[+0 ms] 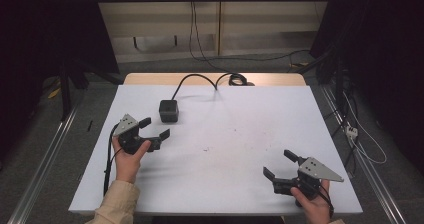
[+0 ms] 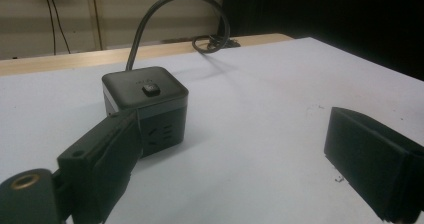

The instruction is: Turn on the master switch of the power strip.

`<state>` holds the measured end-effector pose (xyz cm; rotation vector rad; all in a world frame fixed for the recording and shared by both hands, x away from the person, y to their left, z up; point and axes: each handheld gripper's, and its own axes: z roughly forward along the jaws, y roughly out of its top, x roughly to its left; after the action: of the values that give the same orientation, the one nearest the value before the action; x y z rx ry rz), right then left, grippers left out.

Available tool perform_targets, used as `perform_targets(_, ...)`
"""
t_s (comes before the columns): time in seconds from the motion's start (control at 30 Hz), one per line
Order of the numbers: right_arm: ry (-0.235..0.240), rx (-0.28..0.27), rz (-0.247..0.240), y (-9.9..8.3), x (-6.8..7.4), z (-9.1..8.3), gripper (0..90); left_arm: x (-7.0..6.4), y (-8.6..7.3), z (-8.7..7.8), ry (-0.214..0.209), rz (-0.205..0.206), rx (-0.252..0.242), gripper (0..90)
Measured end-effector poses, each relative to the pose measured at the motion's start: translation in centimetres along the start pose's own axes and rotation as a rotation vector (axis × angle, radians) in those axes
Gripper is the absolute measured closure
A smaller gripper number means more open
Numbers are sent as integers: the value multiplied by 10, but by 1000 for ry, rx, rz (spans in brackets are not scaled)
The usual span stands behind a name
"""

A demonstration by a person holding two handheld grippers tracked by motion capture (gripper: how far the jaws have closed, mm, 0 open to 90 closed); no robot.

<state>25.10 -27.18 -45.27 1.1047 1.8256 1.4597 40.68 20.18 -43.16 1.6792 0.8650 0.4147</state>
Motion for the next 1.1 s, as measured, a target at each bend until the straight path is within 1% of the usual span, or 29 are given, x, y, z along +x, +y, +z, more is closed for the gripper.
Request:
perform_targets(0.1, -1, 2, 2, 0, 0, 0, 53, 2, 1, 2, 11, 6, 8, 107)
perform_targets(0.17, 0, 1, 1, 0, 0, 0, 53, 3, 3, 4, 14, 1, 3, 109)
perform_targets(0.37, 4, 1, -1, 0, 0, 0, 54, 5, 11, 8, 24, 15, 3, 132)
perform_targets(0.5, 6, 0, 1, 0, 0, 0, 54, 6, 13, 11, 30, 26, 12, 147)
perform_targets(0.7, 8, -1, -2, 0, 0, 0, 54, 5, 18, 16, 32, 35, 11, 196)
perform_targets(0.77, 9, -2, -2, 0, 0, 0, 54, 6, 18, 18, 27, 27, 8, 207)
perform_targets(0.83, 10, -3, -3, 0, 0, 0, 54, 7, 17, 20, 37, 25, 12, 234)
perform_targets(1.0, 12, -3, -4, 0, 0, 0, 54, 11, 14, 23, 41, 27, 23, 267)
perform_targets(1.1, 13, -4, -4, 0, 0, 0, 54, 12, 13, 26, 46, 24, 27, 313)
